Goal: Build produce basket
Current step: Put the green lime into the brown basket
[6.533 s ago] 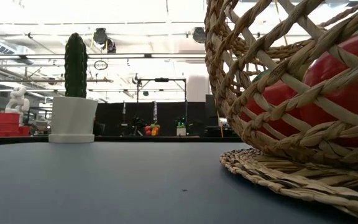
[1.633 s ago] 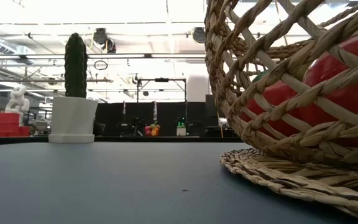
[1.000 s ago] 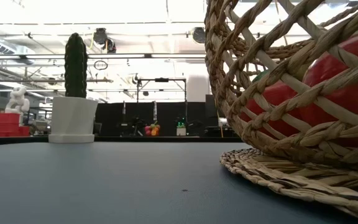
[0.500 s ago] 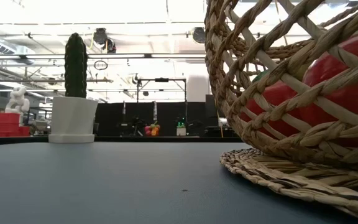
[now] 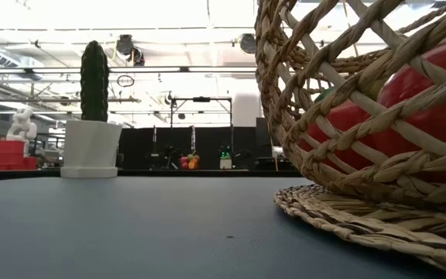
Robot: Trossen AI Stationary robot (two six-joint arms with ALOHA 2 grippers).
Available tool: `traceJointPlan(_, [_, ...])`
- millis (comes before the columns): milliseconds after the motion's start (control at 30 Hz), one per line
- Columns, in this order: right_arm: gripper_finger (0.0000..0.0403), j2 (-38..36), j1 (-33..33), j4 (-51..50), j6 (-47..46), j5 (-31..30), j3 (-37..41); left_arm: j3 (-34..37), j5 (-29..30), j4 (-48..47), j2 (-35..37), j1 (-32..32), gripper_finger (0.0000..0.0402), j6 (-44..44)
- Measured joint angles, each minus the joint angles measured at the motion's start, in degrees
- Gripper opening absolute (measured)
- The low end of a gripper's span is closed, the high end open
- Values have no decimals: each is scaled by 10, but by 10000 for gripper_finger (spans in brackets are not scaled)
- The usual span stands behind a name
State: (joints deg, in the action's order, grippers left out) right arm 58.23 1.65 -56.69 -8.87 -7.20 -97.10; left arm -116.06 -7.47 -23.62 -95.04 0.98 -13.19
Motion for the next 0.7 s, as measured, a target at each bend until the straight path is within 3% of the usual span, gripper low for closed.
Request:
traceJointPlan(200, [389,-27,0,-2,-5,0,0,-91,0,-70,-86,23,239,-21])
traceJointPlan(467, [389,-45,0,-2,-22,28,0,-177,22,-33,-168,56,239,-99])
traceJointPlan(700, [389,-54,0,-7,-8,65,0,-188,38,-60,-203,83,239,-113])
